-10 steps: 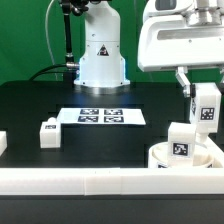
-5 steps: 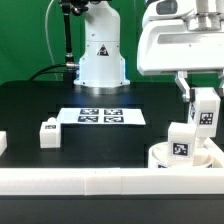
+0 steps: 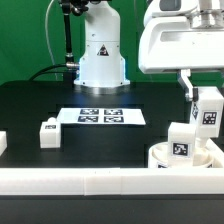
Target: Assemble stool
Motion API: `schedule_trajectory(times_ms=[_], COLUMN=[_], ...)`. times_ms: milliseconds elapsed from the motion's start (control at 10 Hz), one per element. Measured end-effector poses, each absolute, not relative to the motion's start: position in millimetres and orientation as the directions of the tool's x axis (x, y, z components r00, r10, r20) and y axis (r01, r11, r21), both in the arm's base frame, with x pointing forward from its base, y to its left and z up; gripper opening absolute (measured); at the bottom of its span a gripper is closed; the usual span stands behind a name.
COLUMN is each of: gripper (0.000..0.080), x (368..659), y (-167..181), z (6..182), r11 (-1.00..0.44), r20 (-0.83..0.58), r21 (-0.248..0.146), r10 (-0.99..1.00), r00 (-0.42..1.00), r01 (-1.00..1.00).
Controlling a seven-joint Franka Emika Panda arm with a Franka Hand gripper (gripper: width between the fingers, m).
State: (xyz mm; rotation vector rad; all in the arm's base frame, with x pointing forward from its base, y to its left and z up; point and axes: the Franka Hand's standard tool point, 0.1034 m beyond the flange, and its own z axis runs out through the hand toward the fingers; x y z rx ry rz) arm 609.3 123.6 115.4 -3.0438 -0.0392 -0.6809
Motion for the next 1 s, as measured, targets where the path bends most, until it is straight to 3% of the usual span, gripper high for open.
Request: schedule_trajectory(times_ms=[1000], gripper=[0.0337], x=[605.7], y=[122.1], z=[99.1], r11=[-0.999], r20=[0.495], r21=[0.001], r10=[0.043], r00=[0.868], r01=[0.049])
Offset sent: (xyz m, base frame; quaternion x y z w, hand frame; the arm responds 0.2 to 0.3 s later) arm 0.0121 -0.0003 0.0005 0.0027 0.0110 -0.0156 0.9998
